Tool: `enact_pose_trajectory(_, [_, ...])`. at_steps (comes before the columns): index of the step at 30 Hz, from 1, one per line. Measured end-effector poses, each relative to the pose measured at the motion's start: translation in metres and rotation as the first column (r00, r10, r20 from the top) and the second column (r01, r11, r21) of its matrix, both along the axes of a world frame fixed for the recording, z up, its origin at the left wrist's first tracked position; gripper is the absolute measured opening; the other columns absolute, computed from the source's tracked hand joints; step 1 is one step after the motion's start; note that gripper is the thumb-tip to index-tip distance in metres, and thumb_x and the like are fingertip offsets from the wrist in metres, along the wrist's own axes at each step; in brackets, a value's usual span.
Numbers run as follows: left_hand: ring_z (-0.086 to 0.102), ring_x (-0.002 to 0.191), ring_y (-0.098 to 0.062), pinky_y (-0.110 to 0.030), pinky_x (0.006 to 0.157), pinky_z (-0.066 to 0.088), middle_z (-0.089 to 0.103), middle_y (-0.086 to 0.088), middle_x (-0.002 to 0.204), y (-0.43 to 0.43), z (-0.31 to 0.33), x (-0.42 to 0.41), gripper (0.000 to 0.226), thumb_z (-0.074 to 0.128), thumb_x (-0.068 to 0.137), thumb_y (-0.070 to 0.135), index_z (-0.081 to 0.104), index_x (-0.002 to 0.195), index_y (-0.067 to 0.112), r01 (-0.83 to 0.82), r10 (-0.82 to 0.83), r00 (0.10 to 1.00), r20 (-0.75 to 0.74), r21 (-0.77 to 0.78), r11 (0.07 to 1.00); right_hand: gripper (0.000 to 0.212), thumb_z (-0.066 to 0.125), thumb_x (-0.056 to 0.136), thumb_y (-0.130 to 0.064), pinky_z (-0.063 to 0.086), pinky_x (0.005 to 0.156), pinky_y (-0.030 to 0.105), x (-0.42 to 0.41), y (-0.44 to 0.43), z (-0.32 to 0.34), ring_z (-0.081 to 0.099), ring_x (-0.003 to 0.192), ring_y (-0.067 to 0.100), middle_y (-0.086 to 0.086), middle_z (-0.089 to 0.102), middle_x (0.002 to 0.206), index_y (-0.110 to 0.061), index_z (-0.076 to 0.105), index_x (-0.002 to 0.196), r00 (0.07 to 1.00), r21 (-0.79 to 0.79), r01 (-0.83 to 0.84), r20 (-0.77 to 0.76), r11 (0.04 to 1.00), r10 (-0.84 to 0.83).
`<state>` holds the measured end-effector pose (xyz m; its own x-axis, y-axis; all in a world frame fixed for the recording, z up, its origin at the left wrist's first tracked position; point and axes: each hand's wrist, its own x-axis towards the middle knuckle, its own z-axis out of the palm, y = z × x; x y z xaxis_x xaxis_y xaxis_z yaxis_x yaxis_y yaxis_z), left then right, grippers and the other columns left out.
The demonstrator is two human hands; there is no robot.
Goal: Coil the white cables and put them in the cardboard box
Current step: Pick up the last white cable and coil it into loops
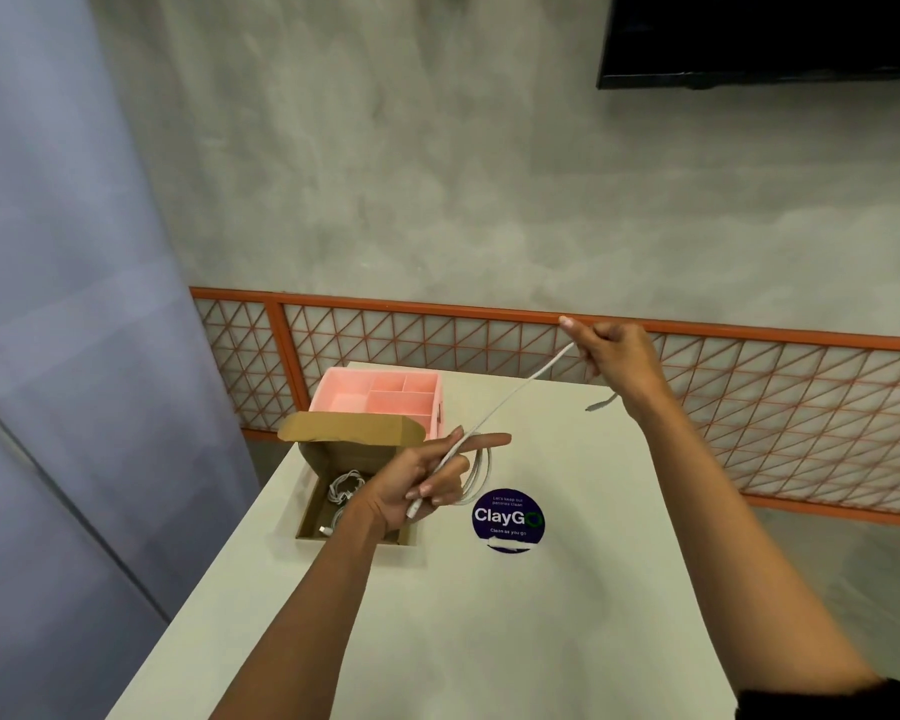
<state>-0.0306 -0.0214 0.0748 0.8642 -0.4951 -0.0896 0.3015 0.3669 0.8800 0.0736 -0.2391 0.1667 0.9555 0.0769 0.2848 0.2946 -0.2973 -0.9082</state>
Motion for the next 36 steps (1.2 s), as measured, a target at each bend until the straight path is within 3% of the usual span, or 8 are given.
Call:
enact_pose_trajectory(4, [0.015, 0.032, -0.01, -0.016, 0.039, 0.021, 0.024, 0.003, 0.041, 0.003, -0.002, -0.004, 0.047, 0.048, 0.097, 0.033, 0.055, 0.127, -0.002, 0.104, -0.109, 0.993, -0.036, -0.103, 0.989, 0.042, 0.065, 0.087, -0.036, 0.035, 0.043, 0.008, 0.004, 0.004, -0.01, 0.037, 0.035, 0.001, -0.009, 0.044, 0.045, -0.012, 0.053, 0.055, 0.996, 0.129, 0.012, -0.093, 0.992, 0.0])
enact_pose_trajectory(9, [0.023, 0.027, -0.006, -0.013, 0.037, 0.034, 0.046, 0.008, 0.04, 0.007, -0.007, -0.01, 0.025, 0.056, 0.095, 0.029, 0.056, 0.081, 0.008, 0.165, -0.193, 0.976, -0.105, -0.228, 0.96, 0.041, 0.065, 0.085, -0.043, 0.037, 0.056, 0.016, 0.006, 0.007, -0.019, 0.038, 0.042, 0.003, -0.002, 0.048, 0.055, -0.015, 0.056, 0.057, 0.987, 0.171, 0.033, -0.16, 0.985, -0.005])
enact_pose_trajectory(14, [0.041, 0.03, -0.001, -0.014, 0.041, 0.039, 0.049, 0.006, 0.045, 0.005, -0.005, -0.01, 0.028, 0.049, 0.098, 0.028, 0.051, 0.076, 0.011, 0.195, -0.219, 0.973, -0.075, -0.247, 0.949, 0.044, 0.063, 0.086, -0.046, 0.036, 0.054, 0.015, 0.002, 0.005, -0.016, 0.036, 0.042, 0.003, -0.003, 0.044, 0.052, -0.014, 0.052, 0.056, 0.979, 0.229, 0.072, -0.202, 0.971, -0.025])
enact_pose_trajectory(18, [0.035, 0.029, -0.006, -0.013, 0.041, 0.039, 0.042, 0.005, 0.044, 0.009, 0.001, -0.009, 0.027, 0.042, 0.101, 0.025, 0.053, 0.082, 0.009, 0.223, -0.257, 0.965, -0.051, -0.357, 0.907, 0.046, 0.059, 0.089, -0.045, 0.038, 0.059, 0.023, 0.0, -0.011, -0.011, 0.045, 0.05, 0.013, 0.004, 0.053, 0.053, -0.009, 0.058, 0.059, 0.98, -0.114, -0.088, -0.188, 0.99, 0.065])
enact_pose_trajectory(22, [0.034, 0.03, -0.006, -0.014, 0.04, 0.039, 0.036, 0.005, 0.045, 0.008, 0.009, -0.003, 0.027, 0.038, 0.102, 0.023, 0.052, 0.084, 0.008, 0.255, -0.3, 0.952, -0.054, -0.397, 0.882, 0.043, 0.045, 0.093, -0.049, 0.05, 0.086, 0.032, -0.01, -0.009, -0.017, 0.067, 0.081, 0.014, 0.001, 0.072, 0.09, -0.012, 0.066, 0.1, 0.899, -0.348, -0.418, -0.294, 0.839, 0.326])
enact_pose_trajectory(26, [0.03, 0.028, -0.007, -0.012, 0.036, 0.03, 0.035, 0.006, 0.042, 0.004, 0.012, 0.003, 0.026, 0.044, 0.1, 0.024, 0.052, 0.08, 0.01, 0.262, -0.302, 0.951, -0.073, -0.334, 0.905, 0.054, 0.057, 0.087, -0.048, 0.044, 0.098, 0.029, -0.023, 0.015, -0.029, 0.053, 0.118, 0.006, -0.013, 0.052, 0.13, -0.041, 0.039, 0.138, 0.853, -0.297, -0.522, -0.202, 0.799, 0.482])
enact_pose_trajectory(32, [0.027, 0.027, -0.006, -0.012, 0.037, 0.029, 0.035, 0.006, 0.04, -0.001, 0.013, 0.003, 0.026, 0.046, 0.099, 0.025, 0.052, 0.079, 0.011, 0.243, -0.283, 0.955, -0.092, -0.31, 0.919, 0.017, 0.06, 0.091, -0.026, 0.043, 0.084, 0.024, -0.027, 0.031, -0.03, 0.06, 0.082, 0.005, -0.005, 0.068, 0.084, -0.015, 0.071, 0.086, 0.781, -0.252, -0.623, -0.144, 0.74, 0.608])
enact_pose_trajectory(36, [0.035, 0.031, -0.006, -0.014, 0.042, 0.039, 0.038, 0.003, 0.045, 0.002, 0.015, 0.001, 0.027, 0.038, 0.102, 0.022, 0.051, 0.084, 0.007, 0.269, -0.328, 0.942, -0.076, -0.413, 0.87, 0.02, 0.057, 0.093, -0.024, 0.047, 0.088, 0.028, -0.028, 0.031, -0.034, 0.061, 0.093, 0.016, -0.002, 0.066, 0.095, -0.009, 0.069, 0.099, 0.731, -0.221, -0.683, -0.196, 0.696, 0.654])
